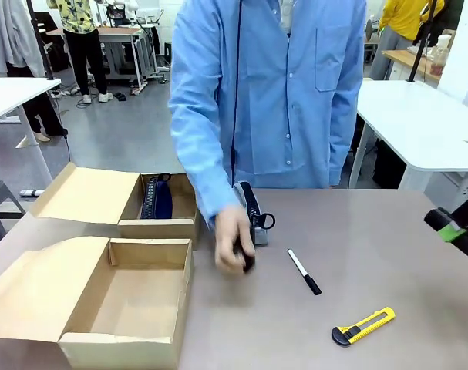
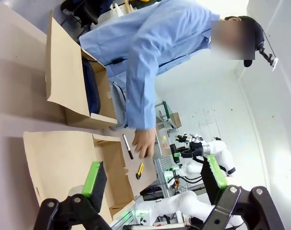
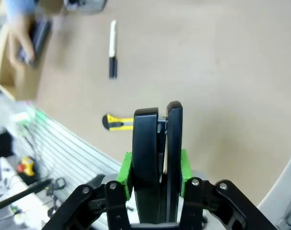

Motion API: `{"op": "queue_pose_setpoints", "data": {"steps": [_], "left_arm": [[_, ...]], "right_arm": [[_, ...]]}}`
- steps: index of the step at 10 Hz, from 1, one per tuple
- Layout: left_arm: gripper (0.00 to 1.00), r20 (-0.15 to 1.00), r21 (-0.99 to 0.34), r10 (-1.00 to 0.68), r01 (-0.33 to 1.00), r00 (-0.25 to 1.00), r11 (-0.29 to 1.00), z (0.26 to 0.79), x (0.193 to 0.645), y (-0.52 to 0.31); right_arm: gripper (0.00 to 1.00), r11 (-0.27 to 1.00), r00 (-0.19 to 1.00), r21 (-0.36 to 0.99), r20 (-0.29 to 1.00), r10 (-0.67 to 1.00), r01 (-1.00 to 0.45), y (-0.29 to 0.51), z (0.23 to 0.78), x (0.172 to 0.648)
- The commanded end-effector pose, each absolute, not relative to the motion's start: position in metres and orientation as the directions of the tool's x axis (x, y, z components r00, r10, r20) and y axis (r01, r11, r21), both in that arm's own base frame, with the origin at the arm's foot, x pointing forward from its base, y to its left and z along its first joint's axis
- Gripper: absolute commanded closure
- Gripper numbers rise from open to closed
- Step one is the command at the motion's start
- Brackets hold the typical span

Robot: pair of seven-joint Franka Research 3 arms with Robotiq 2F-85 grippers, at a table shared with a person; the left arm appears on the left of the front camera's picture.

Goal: Place items inside the box.
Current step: Pick up a Pencil pouch or Stapler and place it inside the Mailer Box closest to the robot.

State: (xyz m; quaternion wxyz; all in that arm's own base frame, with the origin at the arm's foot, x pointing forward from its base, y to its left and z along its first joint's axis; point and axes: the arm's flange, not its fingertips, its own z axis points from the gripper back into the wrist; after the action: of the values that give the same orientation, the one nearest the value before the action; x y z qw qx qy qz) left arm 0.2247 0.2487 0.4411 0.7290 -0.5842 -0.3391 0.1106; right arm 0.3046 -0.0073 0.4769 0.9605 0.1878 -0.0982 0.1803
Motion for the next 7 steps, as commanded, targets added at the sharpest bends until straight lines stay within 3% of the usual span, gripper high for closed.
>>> {"op": "queue_pose_setpoints", "data": {"steps": [1, 5, 6, 7], "left_arm": [[0.00, 0.386, -0.920, 0.561, 0.264, 0.732, 0.289, 0.443, 0.225, 0.248], [0.00, 0.386, -0.920, 0.561, 0.264, 0.732, 0.289, 0.443, 0.225, 0.248], [0.00, 0.386, -0.920, 0.561, 0.264, 0.732, 0.289, 0.443, 0.225, 0.248], [0.00, 0.386, -0.920, 0.561, 0.264, 0.732, 0.289, 0.443, 0.225, 0.248]], "right_arm": [[0.66, 0.870, 0.932, 0.366, 0.269, 0.242, -0.331, -0.032, 0.472, 0.308], [0.66, 0.870, 0.932, 0.366, 0.269, 0.242, -0.331, -0.032, 0.472, 0.308], [0.57, 0.867, 0.934, 0.371, 0.257, 0.249, -0.333, -0.030, 0.473, 0.305], [0.57, 0.853, 0.940, 0.412, 0.252, 0.230, -0.319, -0.020, 0.474, 0.308]]}}
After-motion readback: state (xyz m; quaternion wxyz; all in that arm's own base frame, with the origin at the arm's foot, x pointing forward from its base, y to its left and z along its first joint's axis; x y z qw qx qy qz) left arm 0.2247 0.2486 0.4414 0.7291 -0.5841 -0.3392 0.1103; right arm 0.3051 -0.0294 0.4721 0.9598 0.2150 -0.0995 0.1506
